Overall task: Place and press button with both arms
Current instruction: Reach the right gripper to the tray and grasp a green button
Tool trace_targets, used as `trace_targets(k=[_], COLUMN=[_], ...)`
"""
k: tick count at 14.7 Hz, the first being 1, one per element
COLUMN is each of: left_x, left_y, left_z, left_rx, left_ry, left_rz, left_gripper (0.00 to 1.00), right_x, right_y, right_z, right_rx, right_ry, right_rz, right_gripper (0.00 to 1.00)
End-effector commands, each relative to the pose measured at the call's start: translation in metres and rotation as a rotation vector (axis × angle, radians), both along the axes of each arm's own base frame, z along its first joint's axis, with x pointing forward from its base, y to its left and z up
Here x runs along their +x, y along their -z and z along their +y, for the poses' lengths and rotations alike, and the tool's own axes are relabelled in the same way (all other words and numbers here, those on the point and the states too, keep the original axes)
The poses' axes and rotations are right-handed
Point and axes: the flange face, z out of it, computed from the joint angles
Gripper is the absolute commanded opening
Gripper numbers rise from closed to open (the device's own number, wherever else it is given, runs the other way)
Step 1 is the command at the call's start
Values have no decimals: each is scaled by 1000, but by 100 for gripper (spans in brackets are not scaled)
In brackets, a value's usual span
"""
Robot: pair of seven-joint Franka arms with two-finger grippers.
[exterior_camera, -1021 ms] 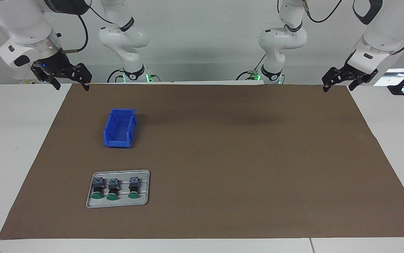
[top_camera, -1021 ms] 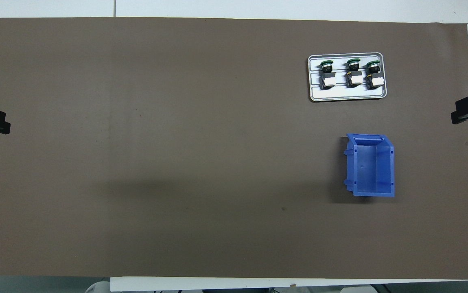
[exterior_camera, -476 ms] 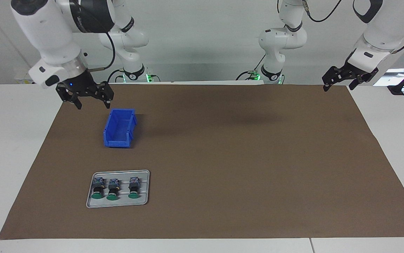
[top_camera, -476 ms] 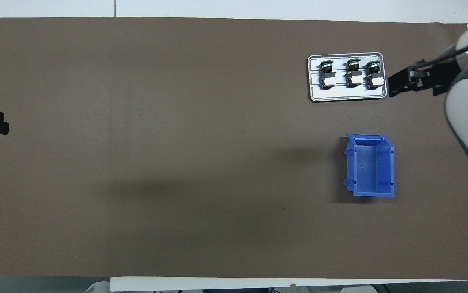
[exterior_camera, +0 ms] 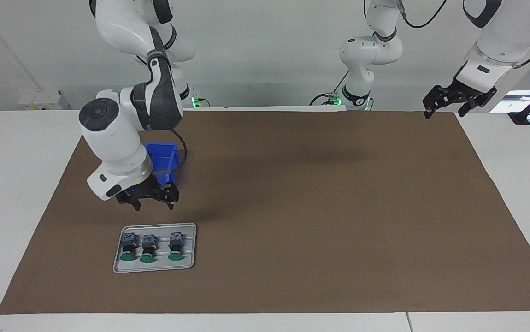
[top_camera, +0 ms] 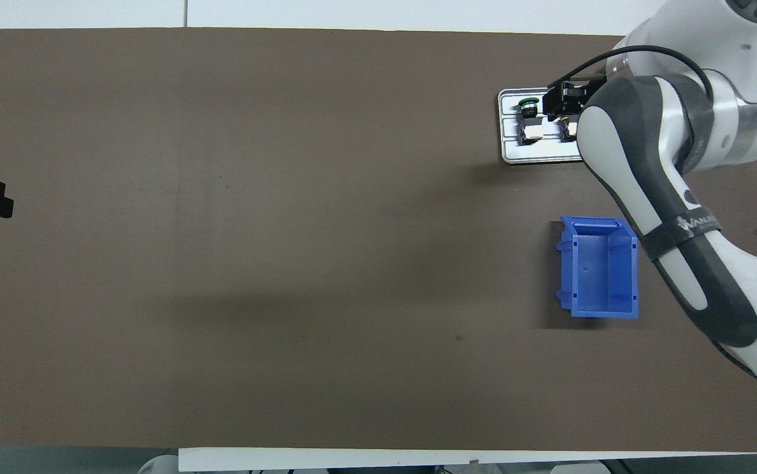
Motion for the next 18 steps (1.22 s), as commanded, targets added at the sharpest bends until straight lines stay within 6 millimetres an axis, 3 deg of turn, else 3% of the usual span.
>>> trace_targets(k=[1,6,14,18], left_x=[-8,-10,-10,-10], left_y=[-3,-3,-2,-1], left_z=[-3,-3,-2,-2], left_rx=[-2,-1,-1,-1], left_ry=[18,16,16,16], left_rz=[-2,1,3,4], left_gripper=[100,100,100,100], right_x=[16,26,30,25], right_y=[21,62,109,122], right_z=[14,29,24,20], right_rx=[13,23,10,3], right_ry=[12,31,-63,-65], right_rz=[-44,-75,-101,-77], right_gripper=[94,92,91,90])
